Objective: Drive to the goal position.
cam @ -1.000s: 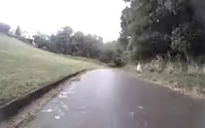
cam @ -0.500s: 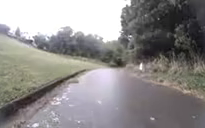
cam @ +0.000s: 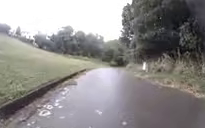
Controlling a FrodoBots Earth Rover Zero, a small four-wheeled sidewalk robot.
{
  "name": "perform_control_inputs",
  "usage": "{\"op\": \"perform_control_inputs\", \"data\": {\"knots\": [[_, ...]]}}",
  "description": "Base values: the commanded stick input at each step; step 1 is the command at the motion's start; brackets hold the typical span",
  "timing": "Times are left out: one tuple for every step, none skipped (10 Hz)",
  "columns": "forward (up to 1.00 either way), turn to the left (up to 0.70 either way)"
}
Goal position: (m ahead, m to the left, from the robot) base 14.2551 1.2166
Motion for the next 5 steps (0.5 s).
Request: {"op": "perform_control_inputs", "data": {"knots": [[0.7,0.0],[0.7,0.0],[0.7,0.0],[0.7,0.0],[0.7,0.0]]}}
